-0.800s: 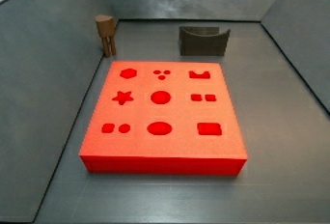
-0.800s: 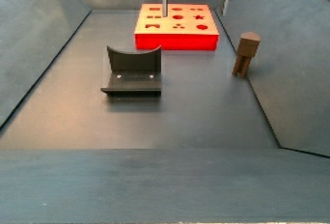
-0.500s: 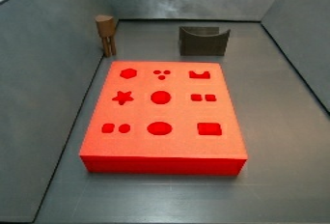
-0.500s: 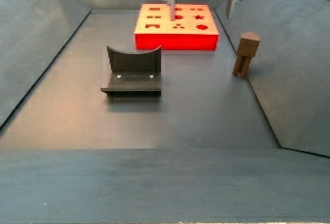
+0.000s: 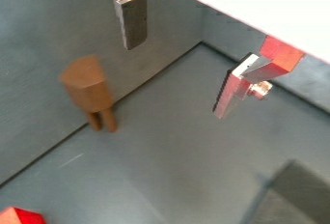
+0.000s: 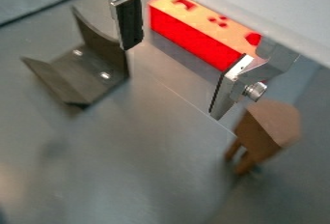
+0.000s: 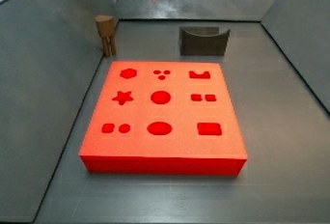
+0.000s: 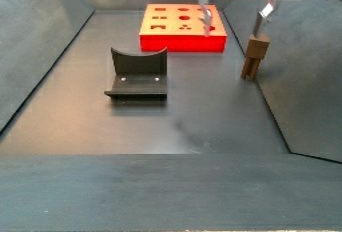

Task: Pick up the 3 prong object. Move up. Move to above the board. Insert the 3 prong object.
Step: Pick up the 3 prong object.

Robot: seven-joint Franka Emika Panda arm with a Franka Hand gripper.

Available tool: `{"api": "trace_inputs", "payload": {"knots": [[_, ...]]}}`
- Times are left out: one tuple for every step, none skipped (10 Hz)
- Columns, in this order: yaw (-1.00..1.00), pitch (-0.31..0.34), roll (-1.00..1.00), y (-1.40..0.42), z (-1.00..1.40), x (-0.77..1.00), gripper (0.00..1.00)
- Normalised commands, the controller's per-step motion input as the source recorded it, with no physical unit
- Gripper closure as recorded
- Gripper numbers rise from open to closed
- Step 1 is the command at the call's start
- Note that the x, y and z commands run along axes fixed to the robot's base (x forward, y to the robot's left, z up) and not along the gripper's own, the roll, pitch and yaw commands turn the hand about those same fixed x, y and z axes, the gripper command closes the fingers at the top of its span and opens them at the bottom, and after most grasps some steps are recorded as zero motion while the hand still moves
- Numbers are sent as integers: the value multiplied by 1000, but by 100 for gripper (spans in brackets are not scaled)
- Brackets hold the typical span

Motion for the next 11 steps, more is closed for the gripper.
{"api": "trace_inputs", "payload": {"knots": [[-83, -54, 90, 0, -469, -711, 0], [-131, -47, 39, 0, -457, -671, 0], [-169, -76, 20, 0, -423, -654, 0], [-183, -66, 41, -57, -449, -600, 0], [-166, -66, 76, -237, -503, -523, 0], [-117, -66, 104, -371, -506, -417, 0], [-80, -74, 97, -423, -494, -343, 0], [-60, -80, 0, -271, -329, -226, 0], [0, 0, 0, -20, -6, -114, 0], [0, 0, 0, 0, 0, 0, 0], [0, 0, 0, 0, 0, 0, 100]]}}
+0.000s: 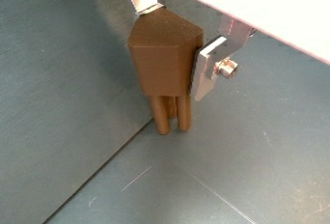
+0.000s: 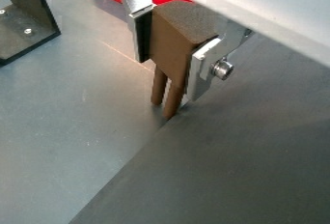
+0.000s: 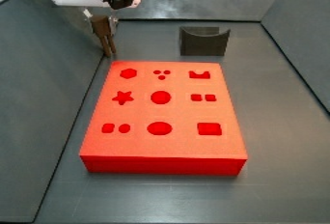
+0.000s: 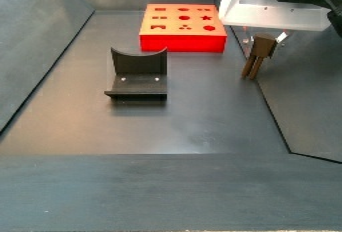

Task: Pick up the 3 prong object. Move up. Move to above the board. Insert the 3 prong object.
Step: Pick up the 3 prong object, then move up.

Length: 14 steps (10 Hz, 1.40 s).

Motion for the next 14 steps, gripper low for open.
{"api": "trace_inputs", "payload": {"knots": [[0, 0, 0, 0, 0, 0, 100], [0, 0, 0, 0, 0, 0, 100], [0, 0, 0, 0, 0, 0, 100], [0, 0, 0, 0, 0, 0, 100], [0, 0, 0, 0, 0, 0, 100], [0, 0, 0, 0, 0, 0, 100], [0, 0, 0, 0, 0, 0, 100], [0, 0, 0, 0, 0, 0, 100], [0, 0, 0, 0, 0, 0, 100], [0, 0, 0, 0, 0, 0, 100], [0, 0, 0, 0, 833, 0, 100], [32, 6, -1, 24, 827, -27, 100], [29, 12, 4, 24, 767, -45, 100], [25, 17, 9, 23, 716, -45, 100]]}}
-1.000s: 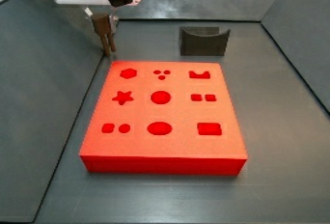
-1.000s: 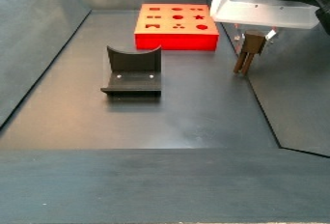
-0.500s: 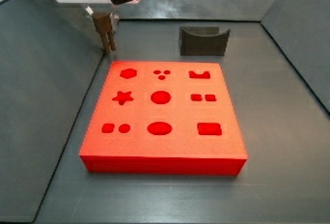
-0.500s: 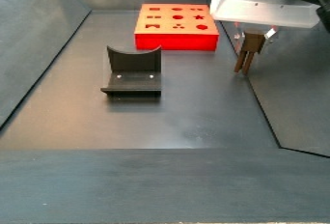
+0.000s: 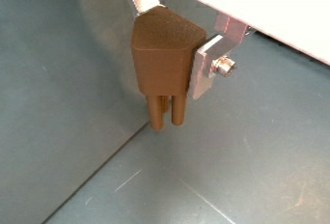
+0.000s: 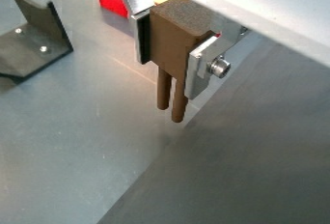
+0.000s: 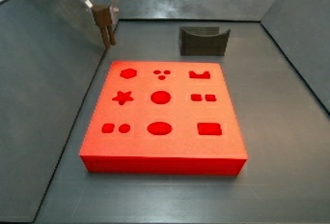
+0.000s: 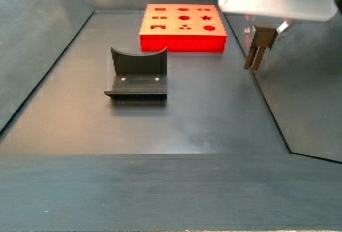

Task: Pick up the 3 prong object. Move up. Move to above the board. Insert the 3 prong object.
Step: Move up, then move to above the board.

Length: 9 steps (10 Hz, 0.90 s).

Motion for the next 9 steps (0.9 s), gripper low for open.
{"api": "trace_inputs", "payload": {"knots": [[11, 27, 27, 21, 558, -39, 100], [6, 27, 35, 21, 489, -38, 100], [-3, 30, 51, 21, 342, -42, 100], [-7, 32, 63, 21, 228, -40, 100], [177, 175, 104, -153, 1000, 46, 100], [176, 177, 109, -156, 1000, 48, 100], [122, 163, 122, -143, 1000, 47, 100], [95, 148, 124, -133, 1000, 44, 100], [59, 117, 123, -114, 1000, 36, 100]]}}
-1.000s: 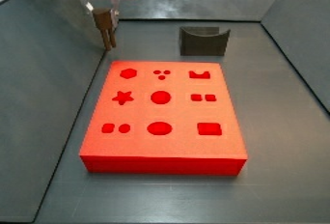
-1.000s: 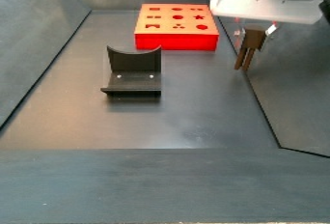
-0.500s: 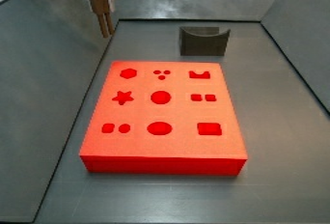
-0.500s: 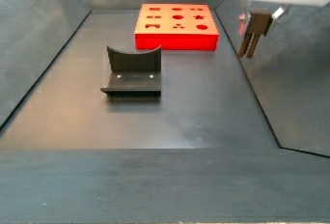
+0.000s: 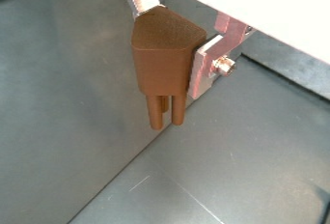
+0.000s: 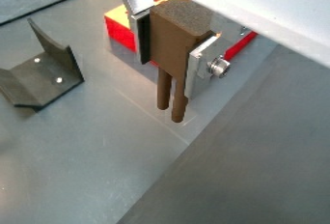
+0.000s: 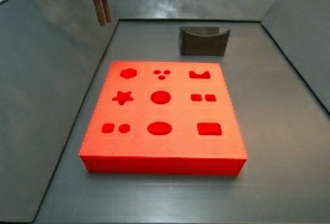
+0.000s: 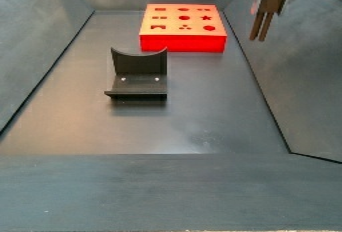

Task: Pick up the 3 prong object. Move up. Move to above the board. Insert the 3 prong object.
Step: Move to above the board.

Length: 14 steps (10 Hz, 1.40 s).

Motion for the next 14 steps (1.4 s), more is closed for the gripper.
{"api": "trace_inputs", "payload": {"knots": [[46, 102, 121, -108, 1000, 32, 100], [31, 80, 113, -95, 1000, 26, 100], [29, 77, 108, -87, 1000, 23, 100], [22, 74, 97, -72, 1000, 19, 100], [22, 73, 92, -69, 1000, 18, 100], [24, 74, 88, -62, 1000, 17, 100], [22, 75, 84, -56, 1000, 13, 100], [22, 73, 78, -44, 1000, 7, 100], [23, 70, 72, -26, 863, 4, 100], [25, 70, 68, -16, 667, 2, 100], [25, 71, 67, -15, 568, 1, 100], [26, 71, 65, -14, 367, 1, 100], [27, 72, 64, -13, 219, 0, 100], [14, 305, 99, -1000, 132, 762, 100]]}}
